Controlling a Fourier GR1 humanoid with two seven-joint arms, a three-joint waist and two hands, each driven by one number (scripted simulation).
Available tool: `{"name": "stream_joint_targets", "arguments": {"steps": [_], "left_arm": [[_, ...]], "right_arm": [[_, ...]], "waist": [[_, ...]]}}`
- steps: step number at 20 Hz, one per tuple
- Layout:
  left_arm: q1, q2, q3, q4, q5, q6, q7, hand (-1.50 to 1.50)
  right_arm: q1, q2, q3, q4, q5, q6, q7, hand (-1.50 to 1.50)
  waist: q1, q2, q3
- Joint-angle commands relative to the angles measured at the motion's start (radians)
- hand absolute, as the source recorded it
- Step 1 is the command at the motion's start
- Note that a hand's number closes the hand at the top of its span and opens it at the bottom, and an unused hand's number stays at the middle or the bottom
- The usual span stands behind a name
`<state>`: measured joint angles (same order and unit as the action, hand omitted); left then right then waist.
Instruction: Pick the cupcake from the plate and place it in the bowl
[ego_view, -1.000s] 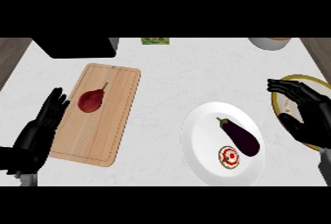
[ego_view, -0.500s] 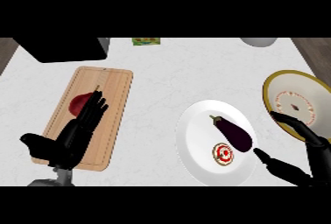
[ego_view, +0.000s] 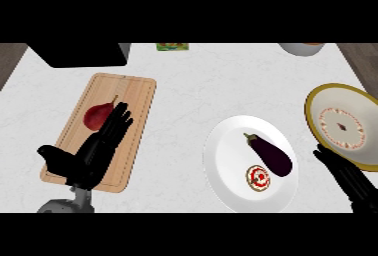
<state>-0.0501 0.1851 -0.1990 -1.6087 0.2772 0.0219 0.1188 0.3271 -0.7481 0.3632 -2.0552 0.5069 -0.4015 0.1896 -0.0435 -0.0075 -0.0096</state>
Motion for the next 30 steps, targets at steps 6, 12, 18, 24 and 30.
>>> {"name": "stream_joint_targets", "arguments": {"steps": [6,12,18,24,30], "left_arm": [[-0.062,-0.015,-0.017,0.0,0.007,-0.014,0.044,0.0],[-0.105,-0.023,-0.013,0.051,0.009,-0.037,0.047,0.0],[-0.011,-0.044,-0.052,-0.01,-0.025,-0.021,0.019,0.0],[-0.061,-0.07,-0.05,0.0,-0.039,0.005,0.045,0.0],[-0.086,-0.036,0.03,0.077,-0.003,-0.054,0.008,0.0]], "right_arm": [[-0.061,-0.026,0.115,-0.26,0.194,0.356,0.653,-1.5],[-0.286,0.19,0.274,-0.225,0.207,0.568,1.001,-1.5],[-0.341,0.287,0.267,-0.139,0.198,0.666,1.127,-1.5],[-0.43,0.358,0.234,0.016,0.153,0.729,1.144,-1.5],[-0.451,0.432,0.256,0.073,0.189,0.76,1.126,-1.5]], "waist": [[0.059,0.012,0.002],[0.073,0.015,0.005],[0.059,0.007,0.008],[0.061,0.008,0.008],[0.048,0.009,0.008]]}}
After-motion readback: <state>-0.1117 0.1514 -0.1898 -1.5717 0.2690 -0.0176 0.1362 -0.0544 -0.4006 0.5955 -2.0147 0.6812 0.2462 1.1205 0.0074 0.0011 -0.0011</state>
